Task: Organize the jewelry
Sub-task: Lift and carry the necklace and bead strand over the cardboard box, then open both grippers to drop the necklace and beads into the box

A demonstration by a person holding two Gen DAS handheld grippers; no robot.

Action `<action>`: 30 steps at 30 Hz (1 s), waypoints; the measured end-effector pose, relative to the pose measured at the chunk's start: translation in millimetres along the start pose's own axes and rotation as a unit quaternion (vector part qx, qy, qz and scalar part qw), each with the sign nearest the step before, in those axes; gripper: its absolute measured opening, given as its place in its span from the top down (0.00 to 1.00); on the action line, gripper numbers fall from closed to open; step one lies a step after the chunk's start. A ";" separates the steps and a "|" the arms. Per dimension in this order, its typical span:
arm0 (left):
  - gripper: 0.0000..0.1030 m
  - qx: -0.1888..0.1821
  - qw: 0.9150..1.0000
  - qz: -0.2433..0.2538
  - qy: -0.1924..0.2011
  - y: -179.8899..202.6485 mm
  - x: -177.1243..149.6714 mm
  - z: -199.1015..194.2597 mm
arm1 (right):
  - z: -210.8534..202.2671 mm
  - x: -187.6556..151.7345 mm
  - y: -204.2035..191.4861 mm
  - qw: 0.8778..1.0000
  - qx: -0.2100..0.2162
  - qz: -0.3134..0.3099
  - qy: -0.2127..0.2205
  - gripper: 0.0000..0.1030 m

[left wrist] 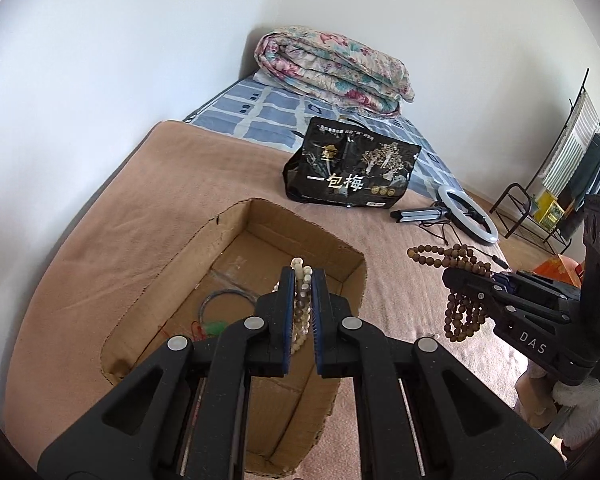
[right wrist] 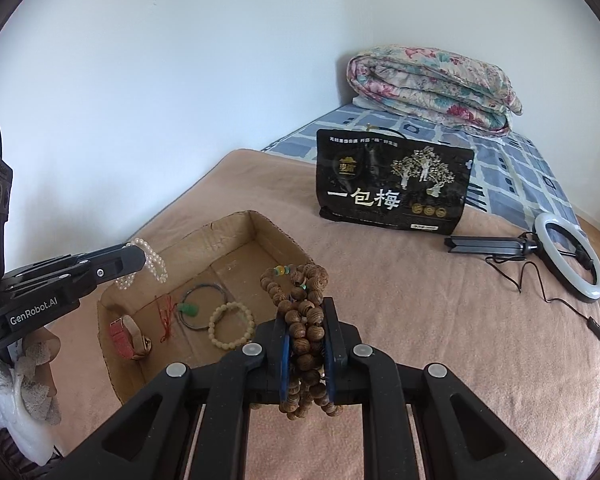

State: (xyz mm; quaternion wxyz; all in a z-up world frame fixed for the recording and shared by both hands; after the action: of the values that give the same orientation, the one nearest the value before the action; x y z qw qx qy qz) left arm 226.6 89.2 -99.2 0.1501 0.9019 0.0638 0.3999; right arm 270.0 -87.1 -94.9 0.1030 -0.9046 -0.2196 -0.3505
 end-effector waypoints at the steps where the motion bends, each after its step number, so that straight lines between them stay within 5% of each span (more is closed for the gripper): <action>1: 0.94 0.003 1.000 -0.002 -0.001 -4.5 -0.2 0.6 | 3.8 1.3 -3.3 1.000 0.002 -0.001 -0.001 0.89; 18: 0.94 0.075 0.996 0.044 -0.029 -27.8 -18.0 30.3 | 64.4 12.2 -41.9 0.999 0.015 -0.010 -0.034 0.89; 30: 0.94 0.089 0.994 0.055 -0.035 -27.6 -19.5 38.5 | 79.8 19.3 -47.3 0.999 0.016 -0.007 -0.038 0.89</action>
State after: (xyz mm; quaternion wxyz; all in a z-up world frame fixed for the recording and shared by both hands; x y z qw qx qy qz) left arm 242.2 102.3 -146.2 0.0492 0.9274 0.0436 0.3683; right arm 307.4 -11.9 -138.8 0.1065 -0.9141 -0.2350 -0.3129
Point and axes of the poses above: each gripper's, at about its wrist camera, not at the fingertips, and z roughly the way its jaws point, y to its right, x to its top, the point moved 5 cm from there along z, roughly the way its jaws point, and after that the axes turned 1 degree about -x, right-handed, at the moved point
